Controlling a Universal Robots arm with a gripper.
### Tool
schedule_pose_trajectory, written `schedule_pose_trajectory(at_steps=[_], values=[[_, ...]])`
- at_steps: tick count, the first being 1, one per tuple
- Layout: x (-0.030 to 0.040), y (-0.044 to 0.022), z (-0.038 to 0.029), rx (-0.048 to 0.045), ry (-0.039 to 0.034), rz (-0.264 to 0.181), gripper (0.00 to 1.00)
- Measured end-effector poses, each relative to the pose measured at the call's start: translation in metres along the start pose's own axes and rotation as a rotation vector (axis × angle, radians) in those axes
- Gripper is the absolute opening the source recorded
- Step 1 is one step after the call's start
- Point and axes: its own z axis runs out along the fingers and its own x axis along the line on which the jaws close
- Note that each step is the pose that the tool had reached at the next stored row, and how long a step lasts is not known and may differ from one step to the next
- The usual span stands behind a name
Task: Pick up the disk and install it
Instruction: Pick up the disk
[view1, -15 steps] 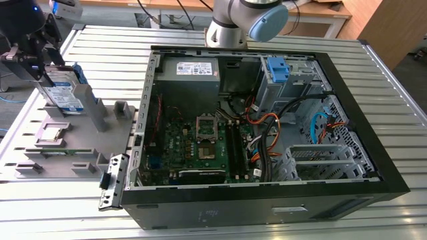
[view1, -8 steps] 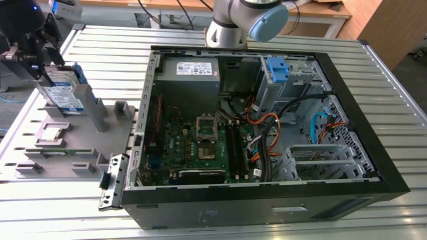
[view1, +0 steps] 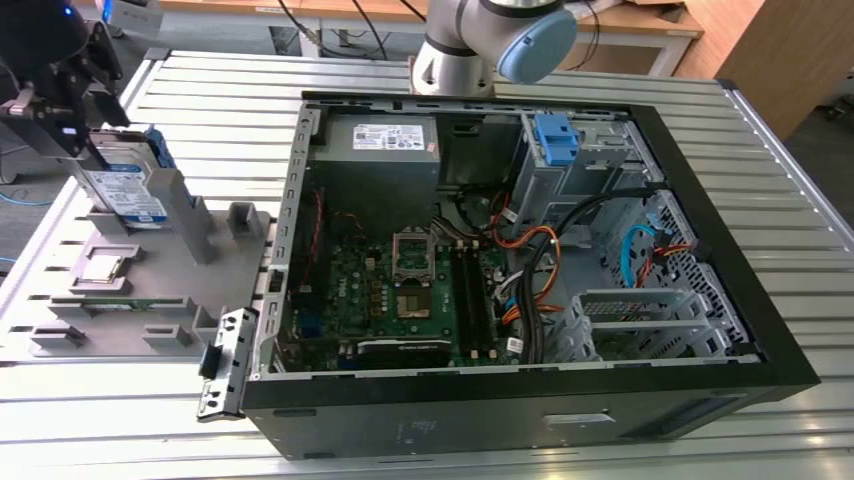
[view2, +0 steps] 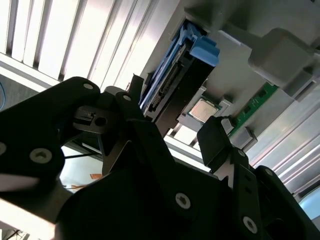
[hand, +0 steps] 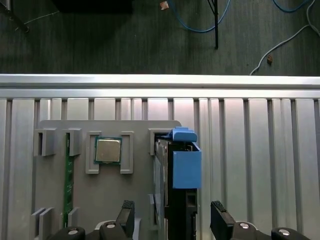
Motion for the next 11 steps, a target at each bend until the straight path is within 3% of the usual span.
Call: schedule_pose_trajectory(at_steps=[9, 11], values=[[0.0, 0.002, 0.001, 0.0031, -0.0012, 0.0, 0.71], [-0.0001, 0.0022, 0.001, 0.0029, -0.0048, 0.0, 0.71]])
